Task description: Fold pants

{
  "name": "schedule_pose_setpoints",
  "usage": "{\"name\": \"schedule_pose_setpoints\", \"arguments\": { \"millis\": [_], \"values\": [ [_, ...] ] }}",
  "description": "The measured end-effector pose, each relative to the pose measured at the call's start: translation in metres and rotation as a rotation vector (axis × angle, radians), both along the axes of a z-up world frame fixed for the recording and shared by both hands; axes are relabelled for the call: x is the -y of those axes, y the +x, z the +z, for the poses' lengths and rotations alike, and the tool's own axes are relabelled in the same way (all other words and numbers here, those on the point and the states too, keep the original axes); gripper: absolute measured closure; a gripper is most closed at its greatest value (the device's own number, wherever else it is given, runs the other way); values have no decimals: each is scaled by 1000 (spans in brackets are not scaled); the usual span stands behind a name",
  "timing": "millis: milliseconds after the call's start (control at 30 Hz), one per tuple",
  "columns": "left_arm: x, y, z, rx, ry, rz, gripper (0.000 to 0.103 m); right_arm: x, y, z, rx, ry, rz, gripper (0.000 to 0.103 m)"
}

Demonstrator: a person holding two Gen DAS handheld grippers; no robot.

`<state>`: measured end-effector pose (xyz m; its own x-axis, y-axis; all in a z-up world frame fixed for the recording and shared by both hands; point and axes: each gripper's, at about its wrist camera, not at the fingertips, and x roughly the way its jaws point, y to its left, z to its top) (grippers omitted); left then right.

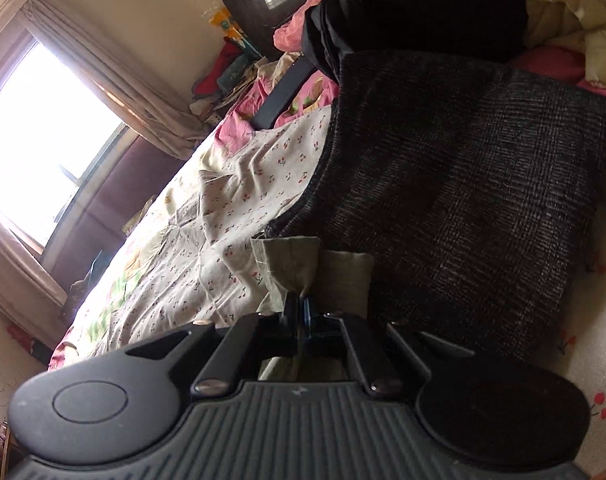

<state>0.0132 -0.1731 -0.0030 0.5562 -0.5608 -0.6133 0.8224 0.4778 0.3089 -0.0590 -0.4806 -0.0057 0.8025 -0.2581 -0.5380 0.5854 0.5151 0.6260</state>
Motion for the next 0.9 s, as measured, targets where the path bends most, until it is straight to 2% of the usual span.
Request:
{"name": "schedule_pose_setpoints", "arguments": {
  "millis": [33,67,100,200,267,333,400,467,533,633,700,733,767,833,900],
  "values": [
    [1,0,1,-2,0,0,67,-1,-2,1,-16,-21,6,100],
    [2,0,1,-8,-2,1,67,-3,-4,2,-30,-40,7,93],
    [2,0,1,-11,-2,1,67,-3,-7,2,-42,-49,-4,93],
    [3,-3,-5,-21,7,-7,67,-1,-32,-3,-17,6,-44,88],
    [4,-5,-8,-28,12,-17,67,0,-42,-9,-14,49,-62,71],
    [5,-7,-10,-32,20,-22,67,-4,-43,-12,-9,49,-50,67],
    [6,-9,-11,-29,23,-19,67,-7,-40,-15,17,56,-57,57],
    [4,-8,-11,-32,22,-13,67,-9,-31,-16,24,63,-55,39],
    [1,-6,-11,-34,16,1,67,-11,-19,-19,23,70,-29,36],
    [-2,0,-12,-54,7,24,67,-14,7,-28,8,100,37,38],
    [-2,3,-13,-53,9,38,67,-15,25,-38,-19,76,40,51],
    [-3,4,-12,-44,13,47,67,-12,31,-44,-27,89,16,76],
    [-4,5,-11,-37,13,53,67,-7,32,-50,-12,151,-10,98],
    [-7,10,-6,-27,6,66,67,0,27,-51,91,267,-20,99],
    [-9,15,-1,-17,-13,81,66,-1,16,-18,162,171,-7,99]
  ]
}}
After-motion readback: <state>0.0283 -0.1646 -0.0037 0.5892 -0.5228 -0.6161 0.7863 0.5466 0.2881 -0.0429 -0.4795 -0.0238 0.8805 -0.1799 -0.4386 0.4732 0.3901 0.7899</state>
